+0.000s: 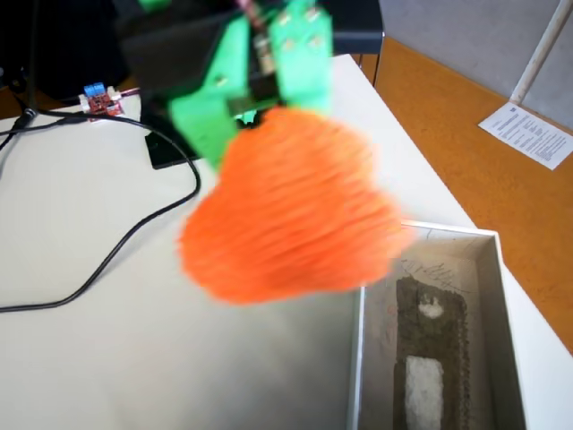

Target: Remove orange objects from table

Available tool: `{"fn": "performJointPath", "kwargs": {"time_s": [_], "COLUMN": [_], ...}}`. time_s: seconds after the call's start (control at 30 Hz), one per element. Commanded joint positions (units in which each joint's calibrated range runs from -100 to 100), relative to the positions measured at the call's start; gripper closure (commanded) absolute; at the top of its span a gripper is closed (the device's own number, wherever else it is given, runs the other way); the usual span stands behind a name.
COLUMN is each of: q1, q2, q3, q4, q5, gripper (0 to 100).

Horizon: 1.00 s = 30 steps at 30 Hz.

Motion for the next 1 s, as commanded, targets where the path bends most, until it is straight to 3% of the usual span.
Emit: {"fn": "performJointPath", "kwargs": {"time_s": [0.0,0.2,0.5,0.97], "q1": [-4.64,-8.41,-6.41,-5.75], "q2": [3.22,11.52,24.37,25.88], "q3": [-3.88,-4.07,1.84,4.56], "q4": [-10.86,-17.43,-41.18,-43.12], "q5": [2.25,5.03,10.01,9.28], "gripper": [100,100,100,100]}}
